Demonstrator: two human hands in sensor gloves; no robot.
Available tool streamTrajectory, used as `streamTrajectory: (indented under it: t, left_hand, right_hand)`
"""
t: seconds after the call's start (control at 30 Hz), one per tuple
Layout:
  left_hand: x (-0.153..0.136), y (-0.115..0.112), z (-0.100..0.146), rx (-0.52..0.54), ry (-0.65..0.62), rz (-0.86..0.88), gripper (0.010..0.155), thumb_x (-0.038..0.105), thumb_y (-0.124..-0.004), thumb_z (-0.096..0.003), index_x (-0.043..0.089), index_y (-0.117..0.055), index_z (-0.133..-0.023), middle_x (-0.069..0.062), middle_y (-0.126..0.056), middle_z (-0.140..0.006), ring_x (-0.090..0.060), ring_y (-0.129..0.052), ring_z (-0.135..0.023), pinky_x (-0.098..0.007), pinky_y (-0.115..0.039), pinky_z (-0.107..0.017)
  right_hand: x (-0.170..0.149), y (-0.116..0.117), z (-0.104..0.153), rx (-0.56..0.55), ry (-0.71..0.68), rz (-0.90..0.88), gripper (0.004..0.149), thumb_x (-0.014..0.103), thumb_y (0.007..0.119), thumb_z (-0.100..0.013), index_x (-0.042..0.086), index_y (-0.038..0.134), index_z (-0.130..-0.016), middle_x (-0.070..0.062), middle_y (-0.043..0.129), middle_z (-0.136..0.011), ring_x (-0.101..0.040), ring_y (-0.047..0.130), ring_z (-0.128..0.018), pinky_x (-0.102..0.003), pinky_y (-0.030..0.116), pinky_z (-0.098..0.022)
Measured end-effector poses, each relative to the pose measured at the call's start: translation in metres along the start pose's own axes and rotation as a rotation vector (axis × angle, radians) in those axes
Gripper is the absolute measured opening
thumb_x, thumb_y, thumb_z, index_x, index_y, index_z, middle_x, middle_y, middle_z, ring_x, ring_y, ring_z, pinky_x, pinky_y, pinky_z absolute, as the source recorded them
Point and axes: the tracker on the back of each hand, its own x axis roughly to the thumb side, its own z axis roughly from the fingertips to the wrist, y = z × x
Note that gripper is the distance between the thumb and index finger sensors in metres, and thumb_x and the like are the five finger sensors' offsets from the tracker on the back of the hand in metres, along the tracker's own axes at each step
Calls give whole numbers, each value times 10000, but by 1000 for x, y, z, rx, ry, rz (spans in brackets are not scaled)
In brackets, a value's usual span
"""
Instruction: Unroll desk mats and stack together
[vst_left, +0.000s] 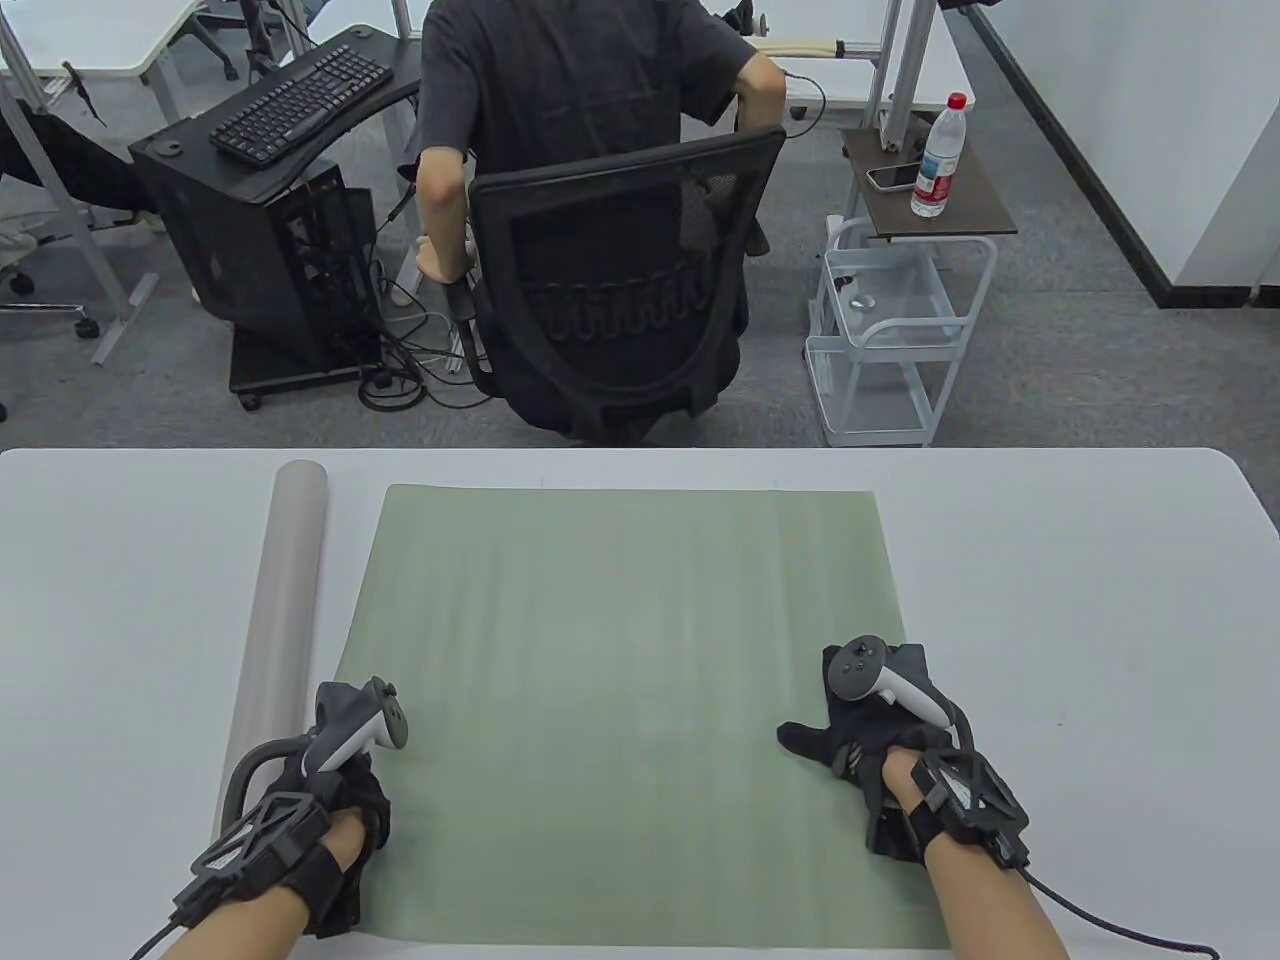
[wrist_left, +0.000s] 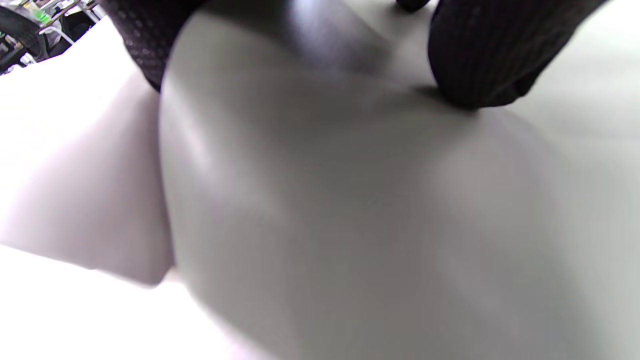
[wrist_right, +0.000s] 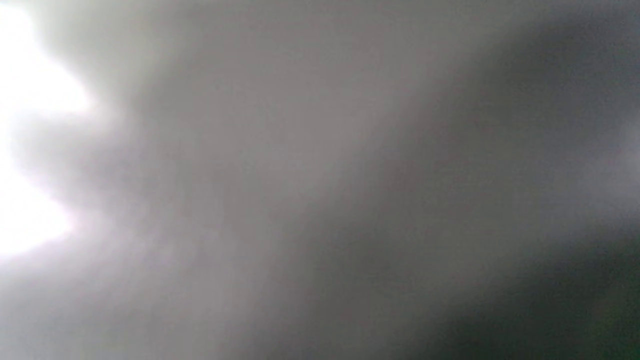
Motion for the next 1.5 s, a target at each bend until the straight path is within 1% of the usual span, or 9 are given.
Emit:
streamTrajectory:
  t: [0.2,0.33,0.43,0.53,0.67,0.77,0.83,0.9,1.5]
  left_hand:
    - [2,-19,13,-37,-5,-104,808,499,-848,-364,369,-340,-979,-190,-435,-1028,-254,-912,-640,-439,-838,-474]
    - [5,-34,20,-73,18,-235,863,506,-850,-360,260,-307,-984,-200,-500,-1027,-294,-915,-683,-478,-827,-488]
    - [6,-40,24,-74,20,-278,801,511,-817,-369,224,-391,-983,-212,-502,-1045,-348,-881,-752,-510,-813,-501]
    - [8,-42,28,-31,18,-321,755,533,-818,-359,162,-551,-959,-206,-330,-1087,-406,-737,-871,-526,-746,-562]
    - [10,-34,28,99,-54,-232,695,563,-768,-356,131,-686,-894,-126,-504,-1088,-419,-726,-925,-522,-727,-604]
    - [14,-28,19,105,-155,-66,760,576,-734,-356,140,-541,-948,-155,-427,-1105,-452,-653,-978,-549,-686,-640]
    - [17,-17,4,66,-187,58,813,596,-713,-348,137,-446,-963,-182,-342,-1101,-482,-572,-994,-565,-642,-661]
    - [21,-3,-10,52,-194,122,822,615,-700,-344,231,-369,-991,-192,-321,-1103,-508,-494,-1009,-590,-587,-683]
    - [93,131,-123,16,-84,331,929,694,-654,-320,177,-283,-997,-238,-243,-1098,-599,-392,-980,-626,-512,-697]
  right_hand:
    - [0,0,0,0,0,0,979,797,507,-318,373,-200,-846,39,-351,-883,-289,-352,-807,-550,-162,-560]
    - [0,0,0,1,0,0,979,796,508,-317,373,-200,-846,39,-351,-883,-289,-352,-806,-550,-162,-560]
    - [0,0,0,2,0,0,980,795,509,-317,373,-200,-845,39,-352,-882,-289,-352,-805,-550,-162,-559]
    - [0,0,0,5,0,0,981,794,510,-318,372,-201,-844,39,-353,-881,-289,-354,-804,-550,-163,-558]
    - [0,0,0,2,-3,0,982,792,511,-317,369,-201,-845,34,-352,-882,-293,-353,-804,-553,-163,-558]
    - [0,0,-1,8,-4,-1,983,789,515,-317,369,-202,-843,34,-356,-879,-294,-356,-800,-555,-165,-555]
    - [0,0,0,11,-3,-1,984,787,517,-317,369,-203,-842,33,-356,-878,-294,-357,-799,-555,-165,-554]
    - [0,0,0,10,-4,-1,985,787,518,-316,369,-202,-842,32,-355,-878,-295,-357,-799,-556,-164,-554]
    - [1,-1,-1,17,2,-2,984,787,520,-313,376,-204,-837,38,-360,-872,-291,-360,-795,-553,-166,-552]
